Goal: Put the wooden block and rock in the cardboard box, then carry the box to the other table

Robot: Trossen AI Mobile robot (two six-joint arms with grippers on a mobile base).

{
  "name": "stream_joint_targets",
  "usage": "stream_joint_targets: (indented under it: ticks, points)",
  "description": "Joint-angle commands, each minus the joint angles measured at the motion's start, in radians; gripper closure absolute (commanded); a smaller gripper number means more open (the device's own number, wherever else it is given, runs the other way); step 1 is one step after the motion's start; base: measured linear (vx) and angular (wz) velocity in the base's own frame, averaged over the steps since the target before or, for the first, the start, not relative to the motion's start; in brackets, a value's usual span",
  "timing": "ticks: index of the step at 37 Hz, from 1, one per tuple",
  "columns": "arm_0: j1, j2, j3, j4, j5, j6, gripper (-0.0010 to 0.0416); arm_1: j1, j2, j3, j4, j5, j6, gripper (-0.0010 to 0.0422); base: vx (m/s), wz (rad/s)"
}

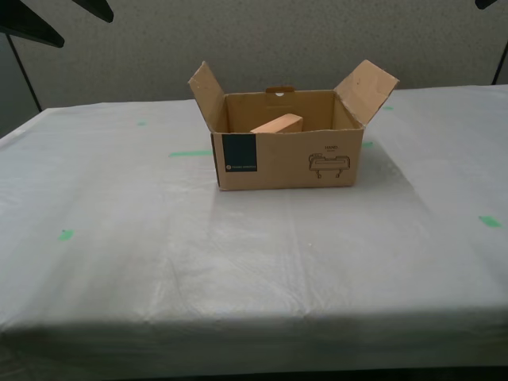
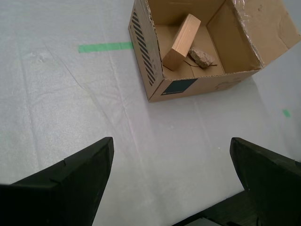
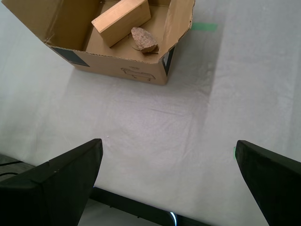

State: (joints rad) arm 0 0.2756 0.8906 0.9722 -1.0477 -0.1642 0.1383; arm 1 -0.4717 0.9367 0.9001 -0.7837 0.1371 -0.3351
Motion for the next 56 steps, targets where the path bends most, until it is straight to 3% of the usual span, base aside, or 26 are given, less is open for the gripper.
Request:
stream_joint_targets:
  ticks: [1, 56]
  points:
    - [0.000, 0.000, 0.001, 0.000, -0.002, 0.000, 0.0012, 0.000, 0.000, 0.001, 0.001, 0.003, 0.002, 0.0076, 0.000, 0.000]
    - [0.000, 0.000, 0.001, 0.000, -0.002, 0.000, 0.0012, 0.000, 0.000, 0.001, 0.001, 0.003, 0.002, 0.0076, 0.000, 0.000]
